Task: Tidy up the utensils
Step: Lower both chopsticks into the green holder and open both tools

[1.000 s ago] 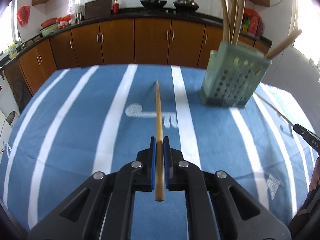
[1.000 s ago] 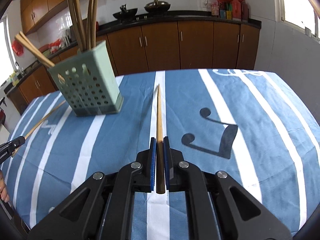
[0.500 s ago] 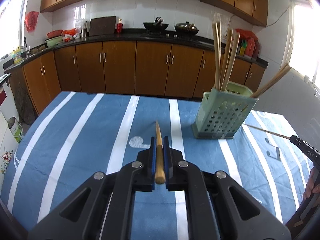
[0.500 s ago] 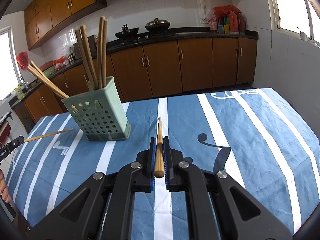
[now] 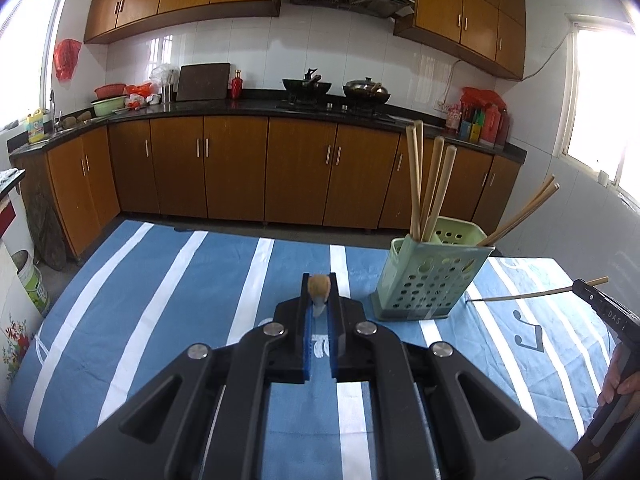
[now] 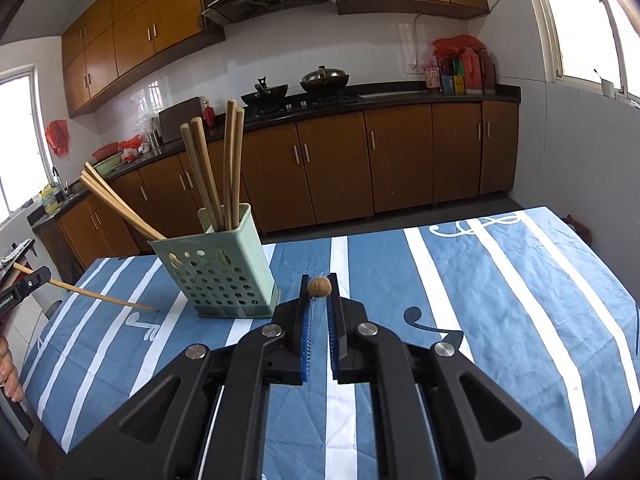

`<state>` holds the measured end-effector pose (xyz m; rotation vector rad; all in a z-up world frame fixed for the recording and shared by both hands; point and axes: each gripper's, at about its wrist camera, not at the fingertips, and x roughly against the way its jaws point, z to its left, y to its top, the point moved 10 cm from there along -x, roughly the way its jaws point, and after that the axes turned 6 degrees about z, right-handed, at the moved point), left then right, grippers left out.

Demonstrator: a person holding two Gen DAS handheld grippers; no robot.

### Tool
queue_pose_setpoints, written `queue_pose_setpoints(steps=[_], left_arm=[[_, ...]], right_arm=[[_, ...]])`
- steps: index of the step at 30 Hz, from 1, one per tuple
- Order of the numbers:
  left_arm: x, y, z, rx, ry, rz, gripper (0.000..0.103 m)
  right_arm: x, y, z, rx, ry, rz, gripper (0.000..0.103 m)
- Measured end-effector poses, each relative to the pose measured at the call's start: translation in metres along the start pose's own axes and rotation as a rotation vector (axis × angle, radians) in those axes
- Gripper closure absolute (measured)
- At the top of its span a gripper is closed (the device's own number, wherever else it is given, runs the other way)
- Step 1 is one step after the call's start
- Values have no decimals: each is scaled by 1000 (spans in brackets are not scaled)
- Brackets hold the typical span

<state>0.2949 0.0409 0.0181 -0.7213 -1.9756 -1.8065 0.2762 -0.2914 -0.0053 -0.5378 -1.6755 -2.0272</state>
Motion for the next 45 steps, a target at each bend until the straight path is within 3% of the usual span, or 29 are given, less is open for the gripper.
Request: queue_pose_setpoints(steps=[13,23,27,32,36,45], left_arm=[[16,15,-15,-27,-31,-41,96],[51,58,-59,-59,-136,-137,96],[69,90,-78,-44,-180,-216,96],[81,131,-89,10,-194,-314,96],[73,154,-93,51,-189,-353,96],[12,147,-96,67,-167,-272,96]], right_arm=[[17,21,15,17,34,-56,95],[71,71,61,28,244,-146,95],[92,96,76,39,289,-211,95],[95,127,82,43,254,-280,95],[78,137,90,73,220,-275,95],[20,130,93,94,180,-145,95]])
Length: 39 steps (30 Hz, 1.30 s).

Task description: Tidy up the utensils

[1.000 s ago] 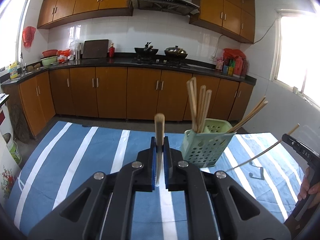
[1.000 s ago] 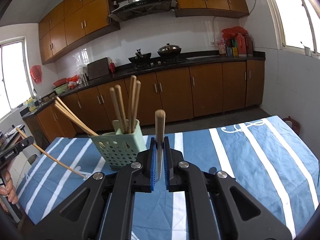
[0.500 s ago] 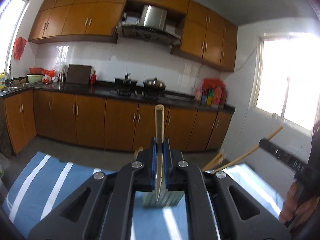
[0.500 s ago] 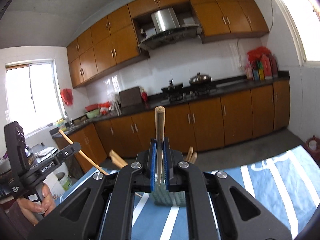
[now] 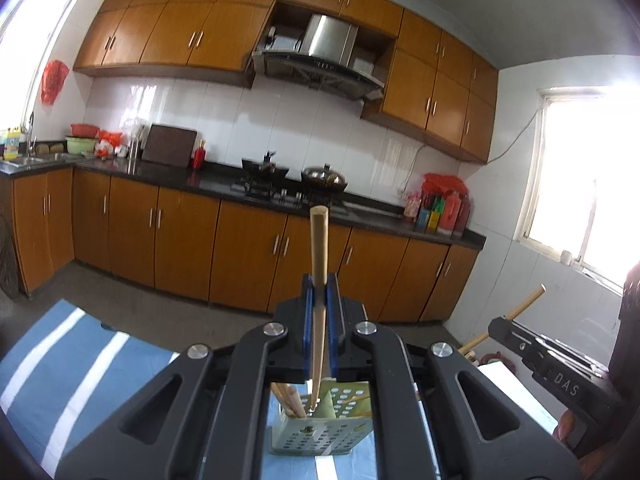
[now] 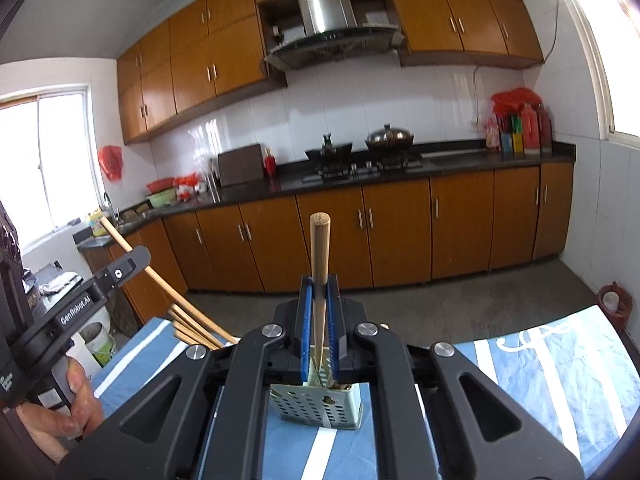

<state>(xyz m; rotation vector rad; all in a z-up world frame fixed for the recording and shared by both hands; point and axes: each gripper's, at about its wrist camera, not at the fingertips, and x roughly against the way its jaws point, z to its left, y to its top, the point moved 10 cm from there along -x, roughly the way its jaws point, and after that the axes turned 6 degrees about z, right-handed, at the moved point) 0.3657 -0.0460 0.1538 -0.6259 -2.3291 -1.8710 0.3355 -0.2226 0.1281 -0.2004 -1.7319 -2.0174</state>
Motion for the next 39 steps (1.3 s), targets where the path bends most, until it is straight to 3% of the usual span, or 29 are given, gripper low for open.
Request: queue_pose_setpoints(steps=[9,22,24,26,34,39], left_arm=[[-27,-18,9,1,2,44,96],[-42,-20,10,5,6,70,95],[-39,-19,12,15,2,68,87],[-36,-17,16,21,7,62,70],[-11,-11,30,52,4,52,60],[20,-17,41,25,25,44,50]], right_arm=[[-23,-12,-5,-14,-4,57,95],[-29,-23,-3,-13,-8,76,95],[-29,-19,-3,-9,-16,74,85],[-25,-17,-5,-16,-24,60,56],[-2,-8,-18,-48,-58,4,55],[18,-14,-20,-38,-96,-30,44]])
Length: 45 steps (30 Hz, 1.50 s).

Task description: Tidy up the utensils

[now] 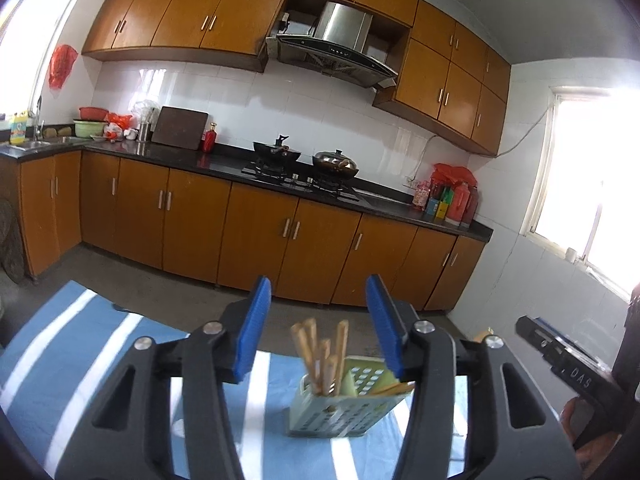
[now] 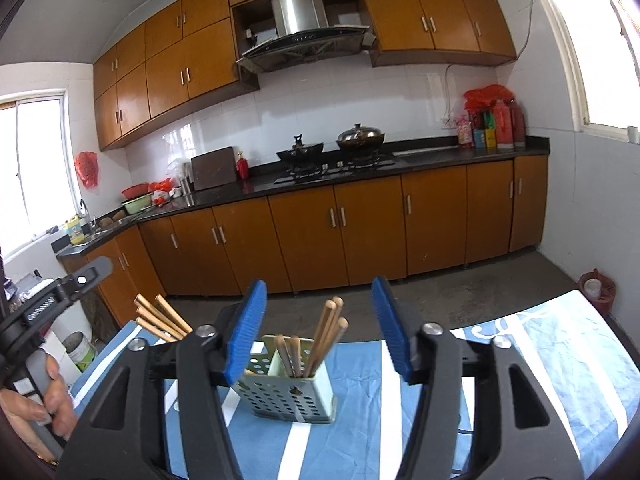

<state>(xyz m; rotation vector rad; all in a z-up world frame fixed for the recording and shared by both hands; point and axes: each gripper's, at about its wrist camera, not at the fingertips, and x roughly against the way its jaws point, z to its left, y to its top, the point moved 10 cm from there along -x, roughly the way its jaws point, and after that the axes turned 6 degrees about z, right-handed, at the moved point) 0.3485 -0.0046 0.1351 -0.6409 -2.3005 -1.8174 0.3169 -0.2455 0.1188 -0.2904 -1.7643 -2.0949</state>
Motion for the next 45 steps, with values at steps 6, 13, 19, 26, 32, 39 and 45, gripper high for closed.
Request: queue_pose_setpoints(steps=[6,13,19,26,32,39,45], left_arm=[[37,-28,17,0,13,29,32],[88,-68,22,-137,101,-11,6],[117,-108,21,-185,128,-15,4],[135,-155,19,-198,145,3,4],[144,-188,22,-213,173,18,4],[151,-209,31,-182,193,32,4],[160,-221,32,-194,198,23,4]], right_arm=[[24,-18,7,26,-21,-29,29],[60,-52,35,133,-87,-103,3],[83,-89,48,175,-130,-121,2],[98,-136,57,168,-113,-91,2],[102,-163,54,159,-110,-48,2],[107,-191,52,166,-111,-18,2],[112,-212,49,160,-101,-2,2]])
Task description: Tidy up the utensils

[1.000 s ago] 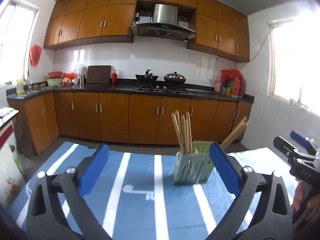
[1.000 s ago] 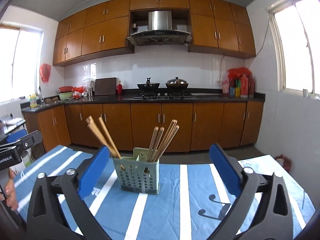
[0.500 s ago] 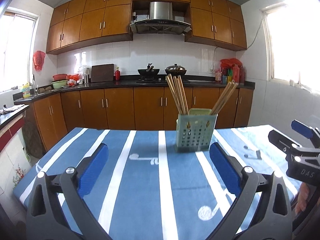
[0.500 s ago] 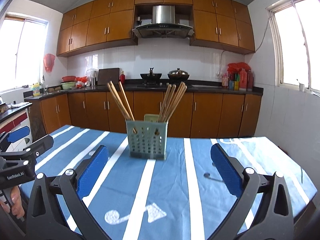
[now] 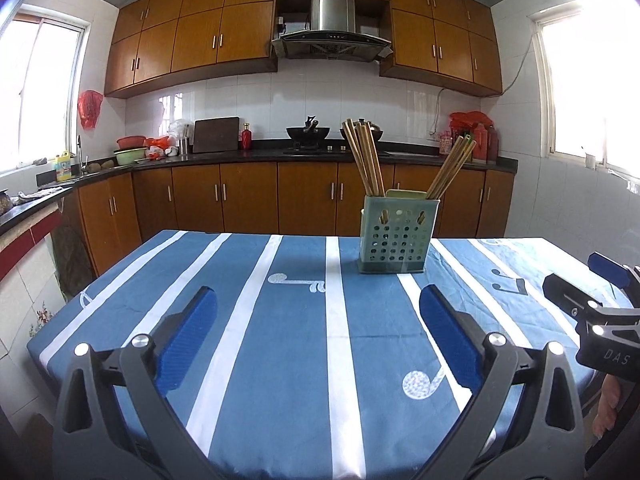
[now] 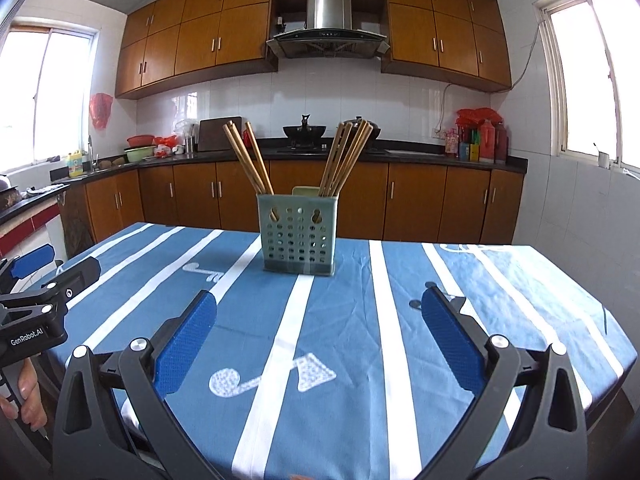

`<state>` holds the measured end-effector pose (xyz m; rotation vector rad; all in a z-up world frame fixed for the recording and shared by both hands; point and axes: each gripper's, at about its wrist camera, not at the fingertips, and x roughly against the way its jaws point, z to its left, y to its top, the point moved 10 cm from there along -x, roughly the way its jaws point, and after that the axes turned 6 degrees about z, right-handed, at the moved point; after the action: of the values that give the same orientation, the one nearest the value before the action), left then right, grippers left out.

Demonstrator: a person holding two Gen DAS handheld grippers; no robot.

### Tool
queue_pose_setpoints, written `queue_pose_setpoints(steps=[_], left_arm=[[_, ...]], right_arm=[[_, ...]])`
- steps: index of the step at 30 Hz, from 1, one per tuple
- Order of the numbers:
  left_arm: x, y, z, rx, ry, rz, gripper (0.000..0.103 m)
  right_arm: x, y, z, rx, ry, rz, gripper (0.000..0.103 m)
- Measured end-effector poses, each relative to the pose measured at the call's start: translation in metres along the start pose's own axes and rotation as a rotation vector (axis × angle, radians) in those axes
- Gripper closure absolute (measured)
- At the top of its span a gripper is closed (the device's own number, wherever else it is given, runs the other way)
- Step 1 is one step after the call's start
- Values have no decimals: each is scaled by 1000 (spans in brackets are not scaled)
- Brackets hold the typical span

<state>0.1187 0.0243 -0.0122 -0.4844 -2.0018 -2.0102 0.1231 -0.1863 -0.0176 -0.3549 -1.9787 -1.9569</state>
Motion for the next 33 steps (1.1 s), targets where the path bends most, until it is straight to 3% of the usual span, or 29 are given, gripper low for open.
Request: queue_pose_setpoints(steps=[11,33], left_arm=[[-2,-24,0,8,20,36,4],[-7,-28,-3,15,11,56,4]], right_arm=[[2,-16,-5,-8,-3,29,2],[-1,-26,-11,-24,1,61,2]])
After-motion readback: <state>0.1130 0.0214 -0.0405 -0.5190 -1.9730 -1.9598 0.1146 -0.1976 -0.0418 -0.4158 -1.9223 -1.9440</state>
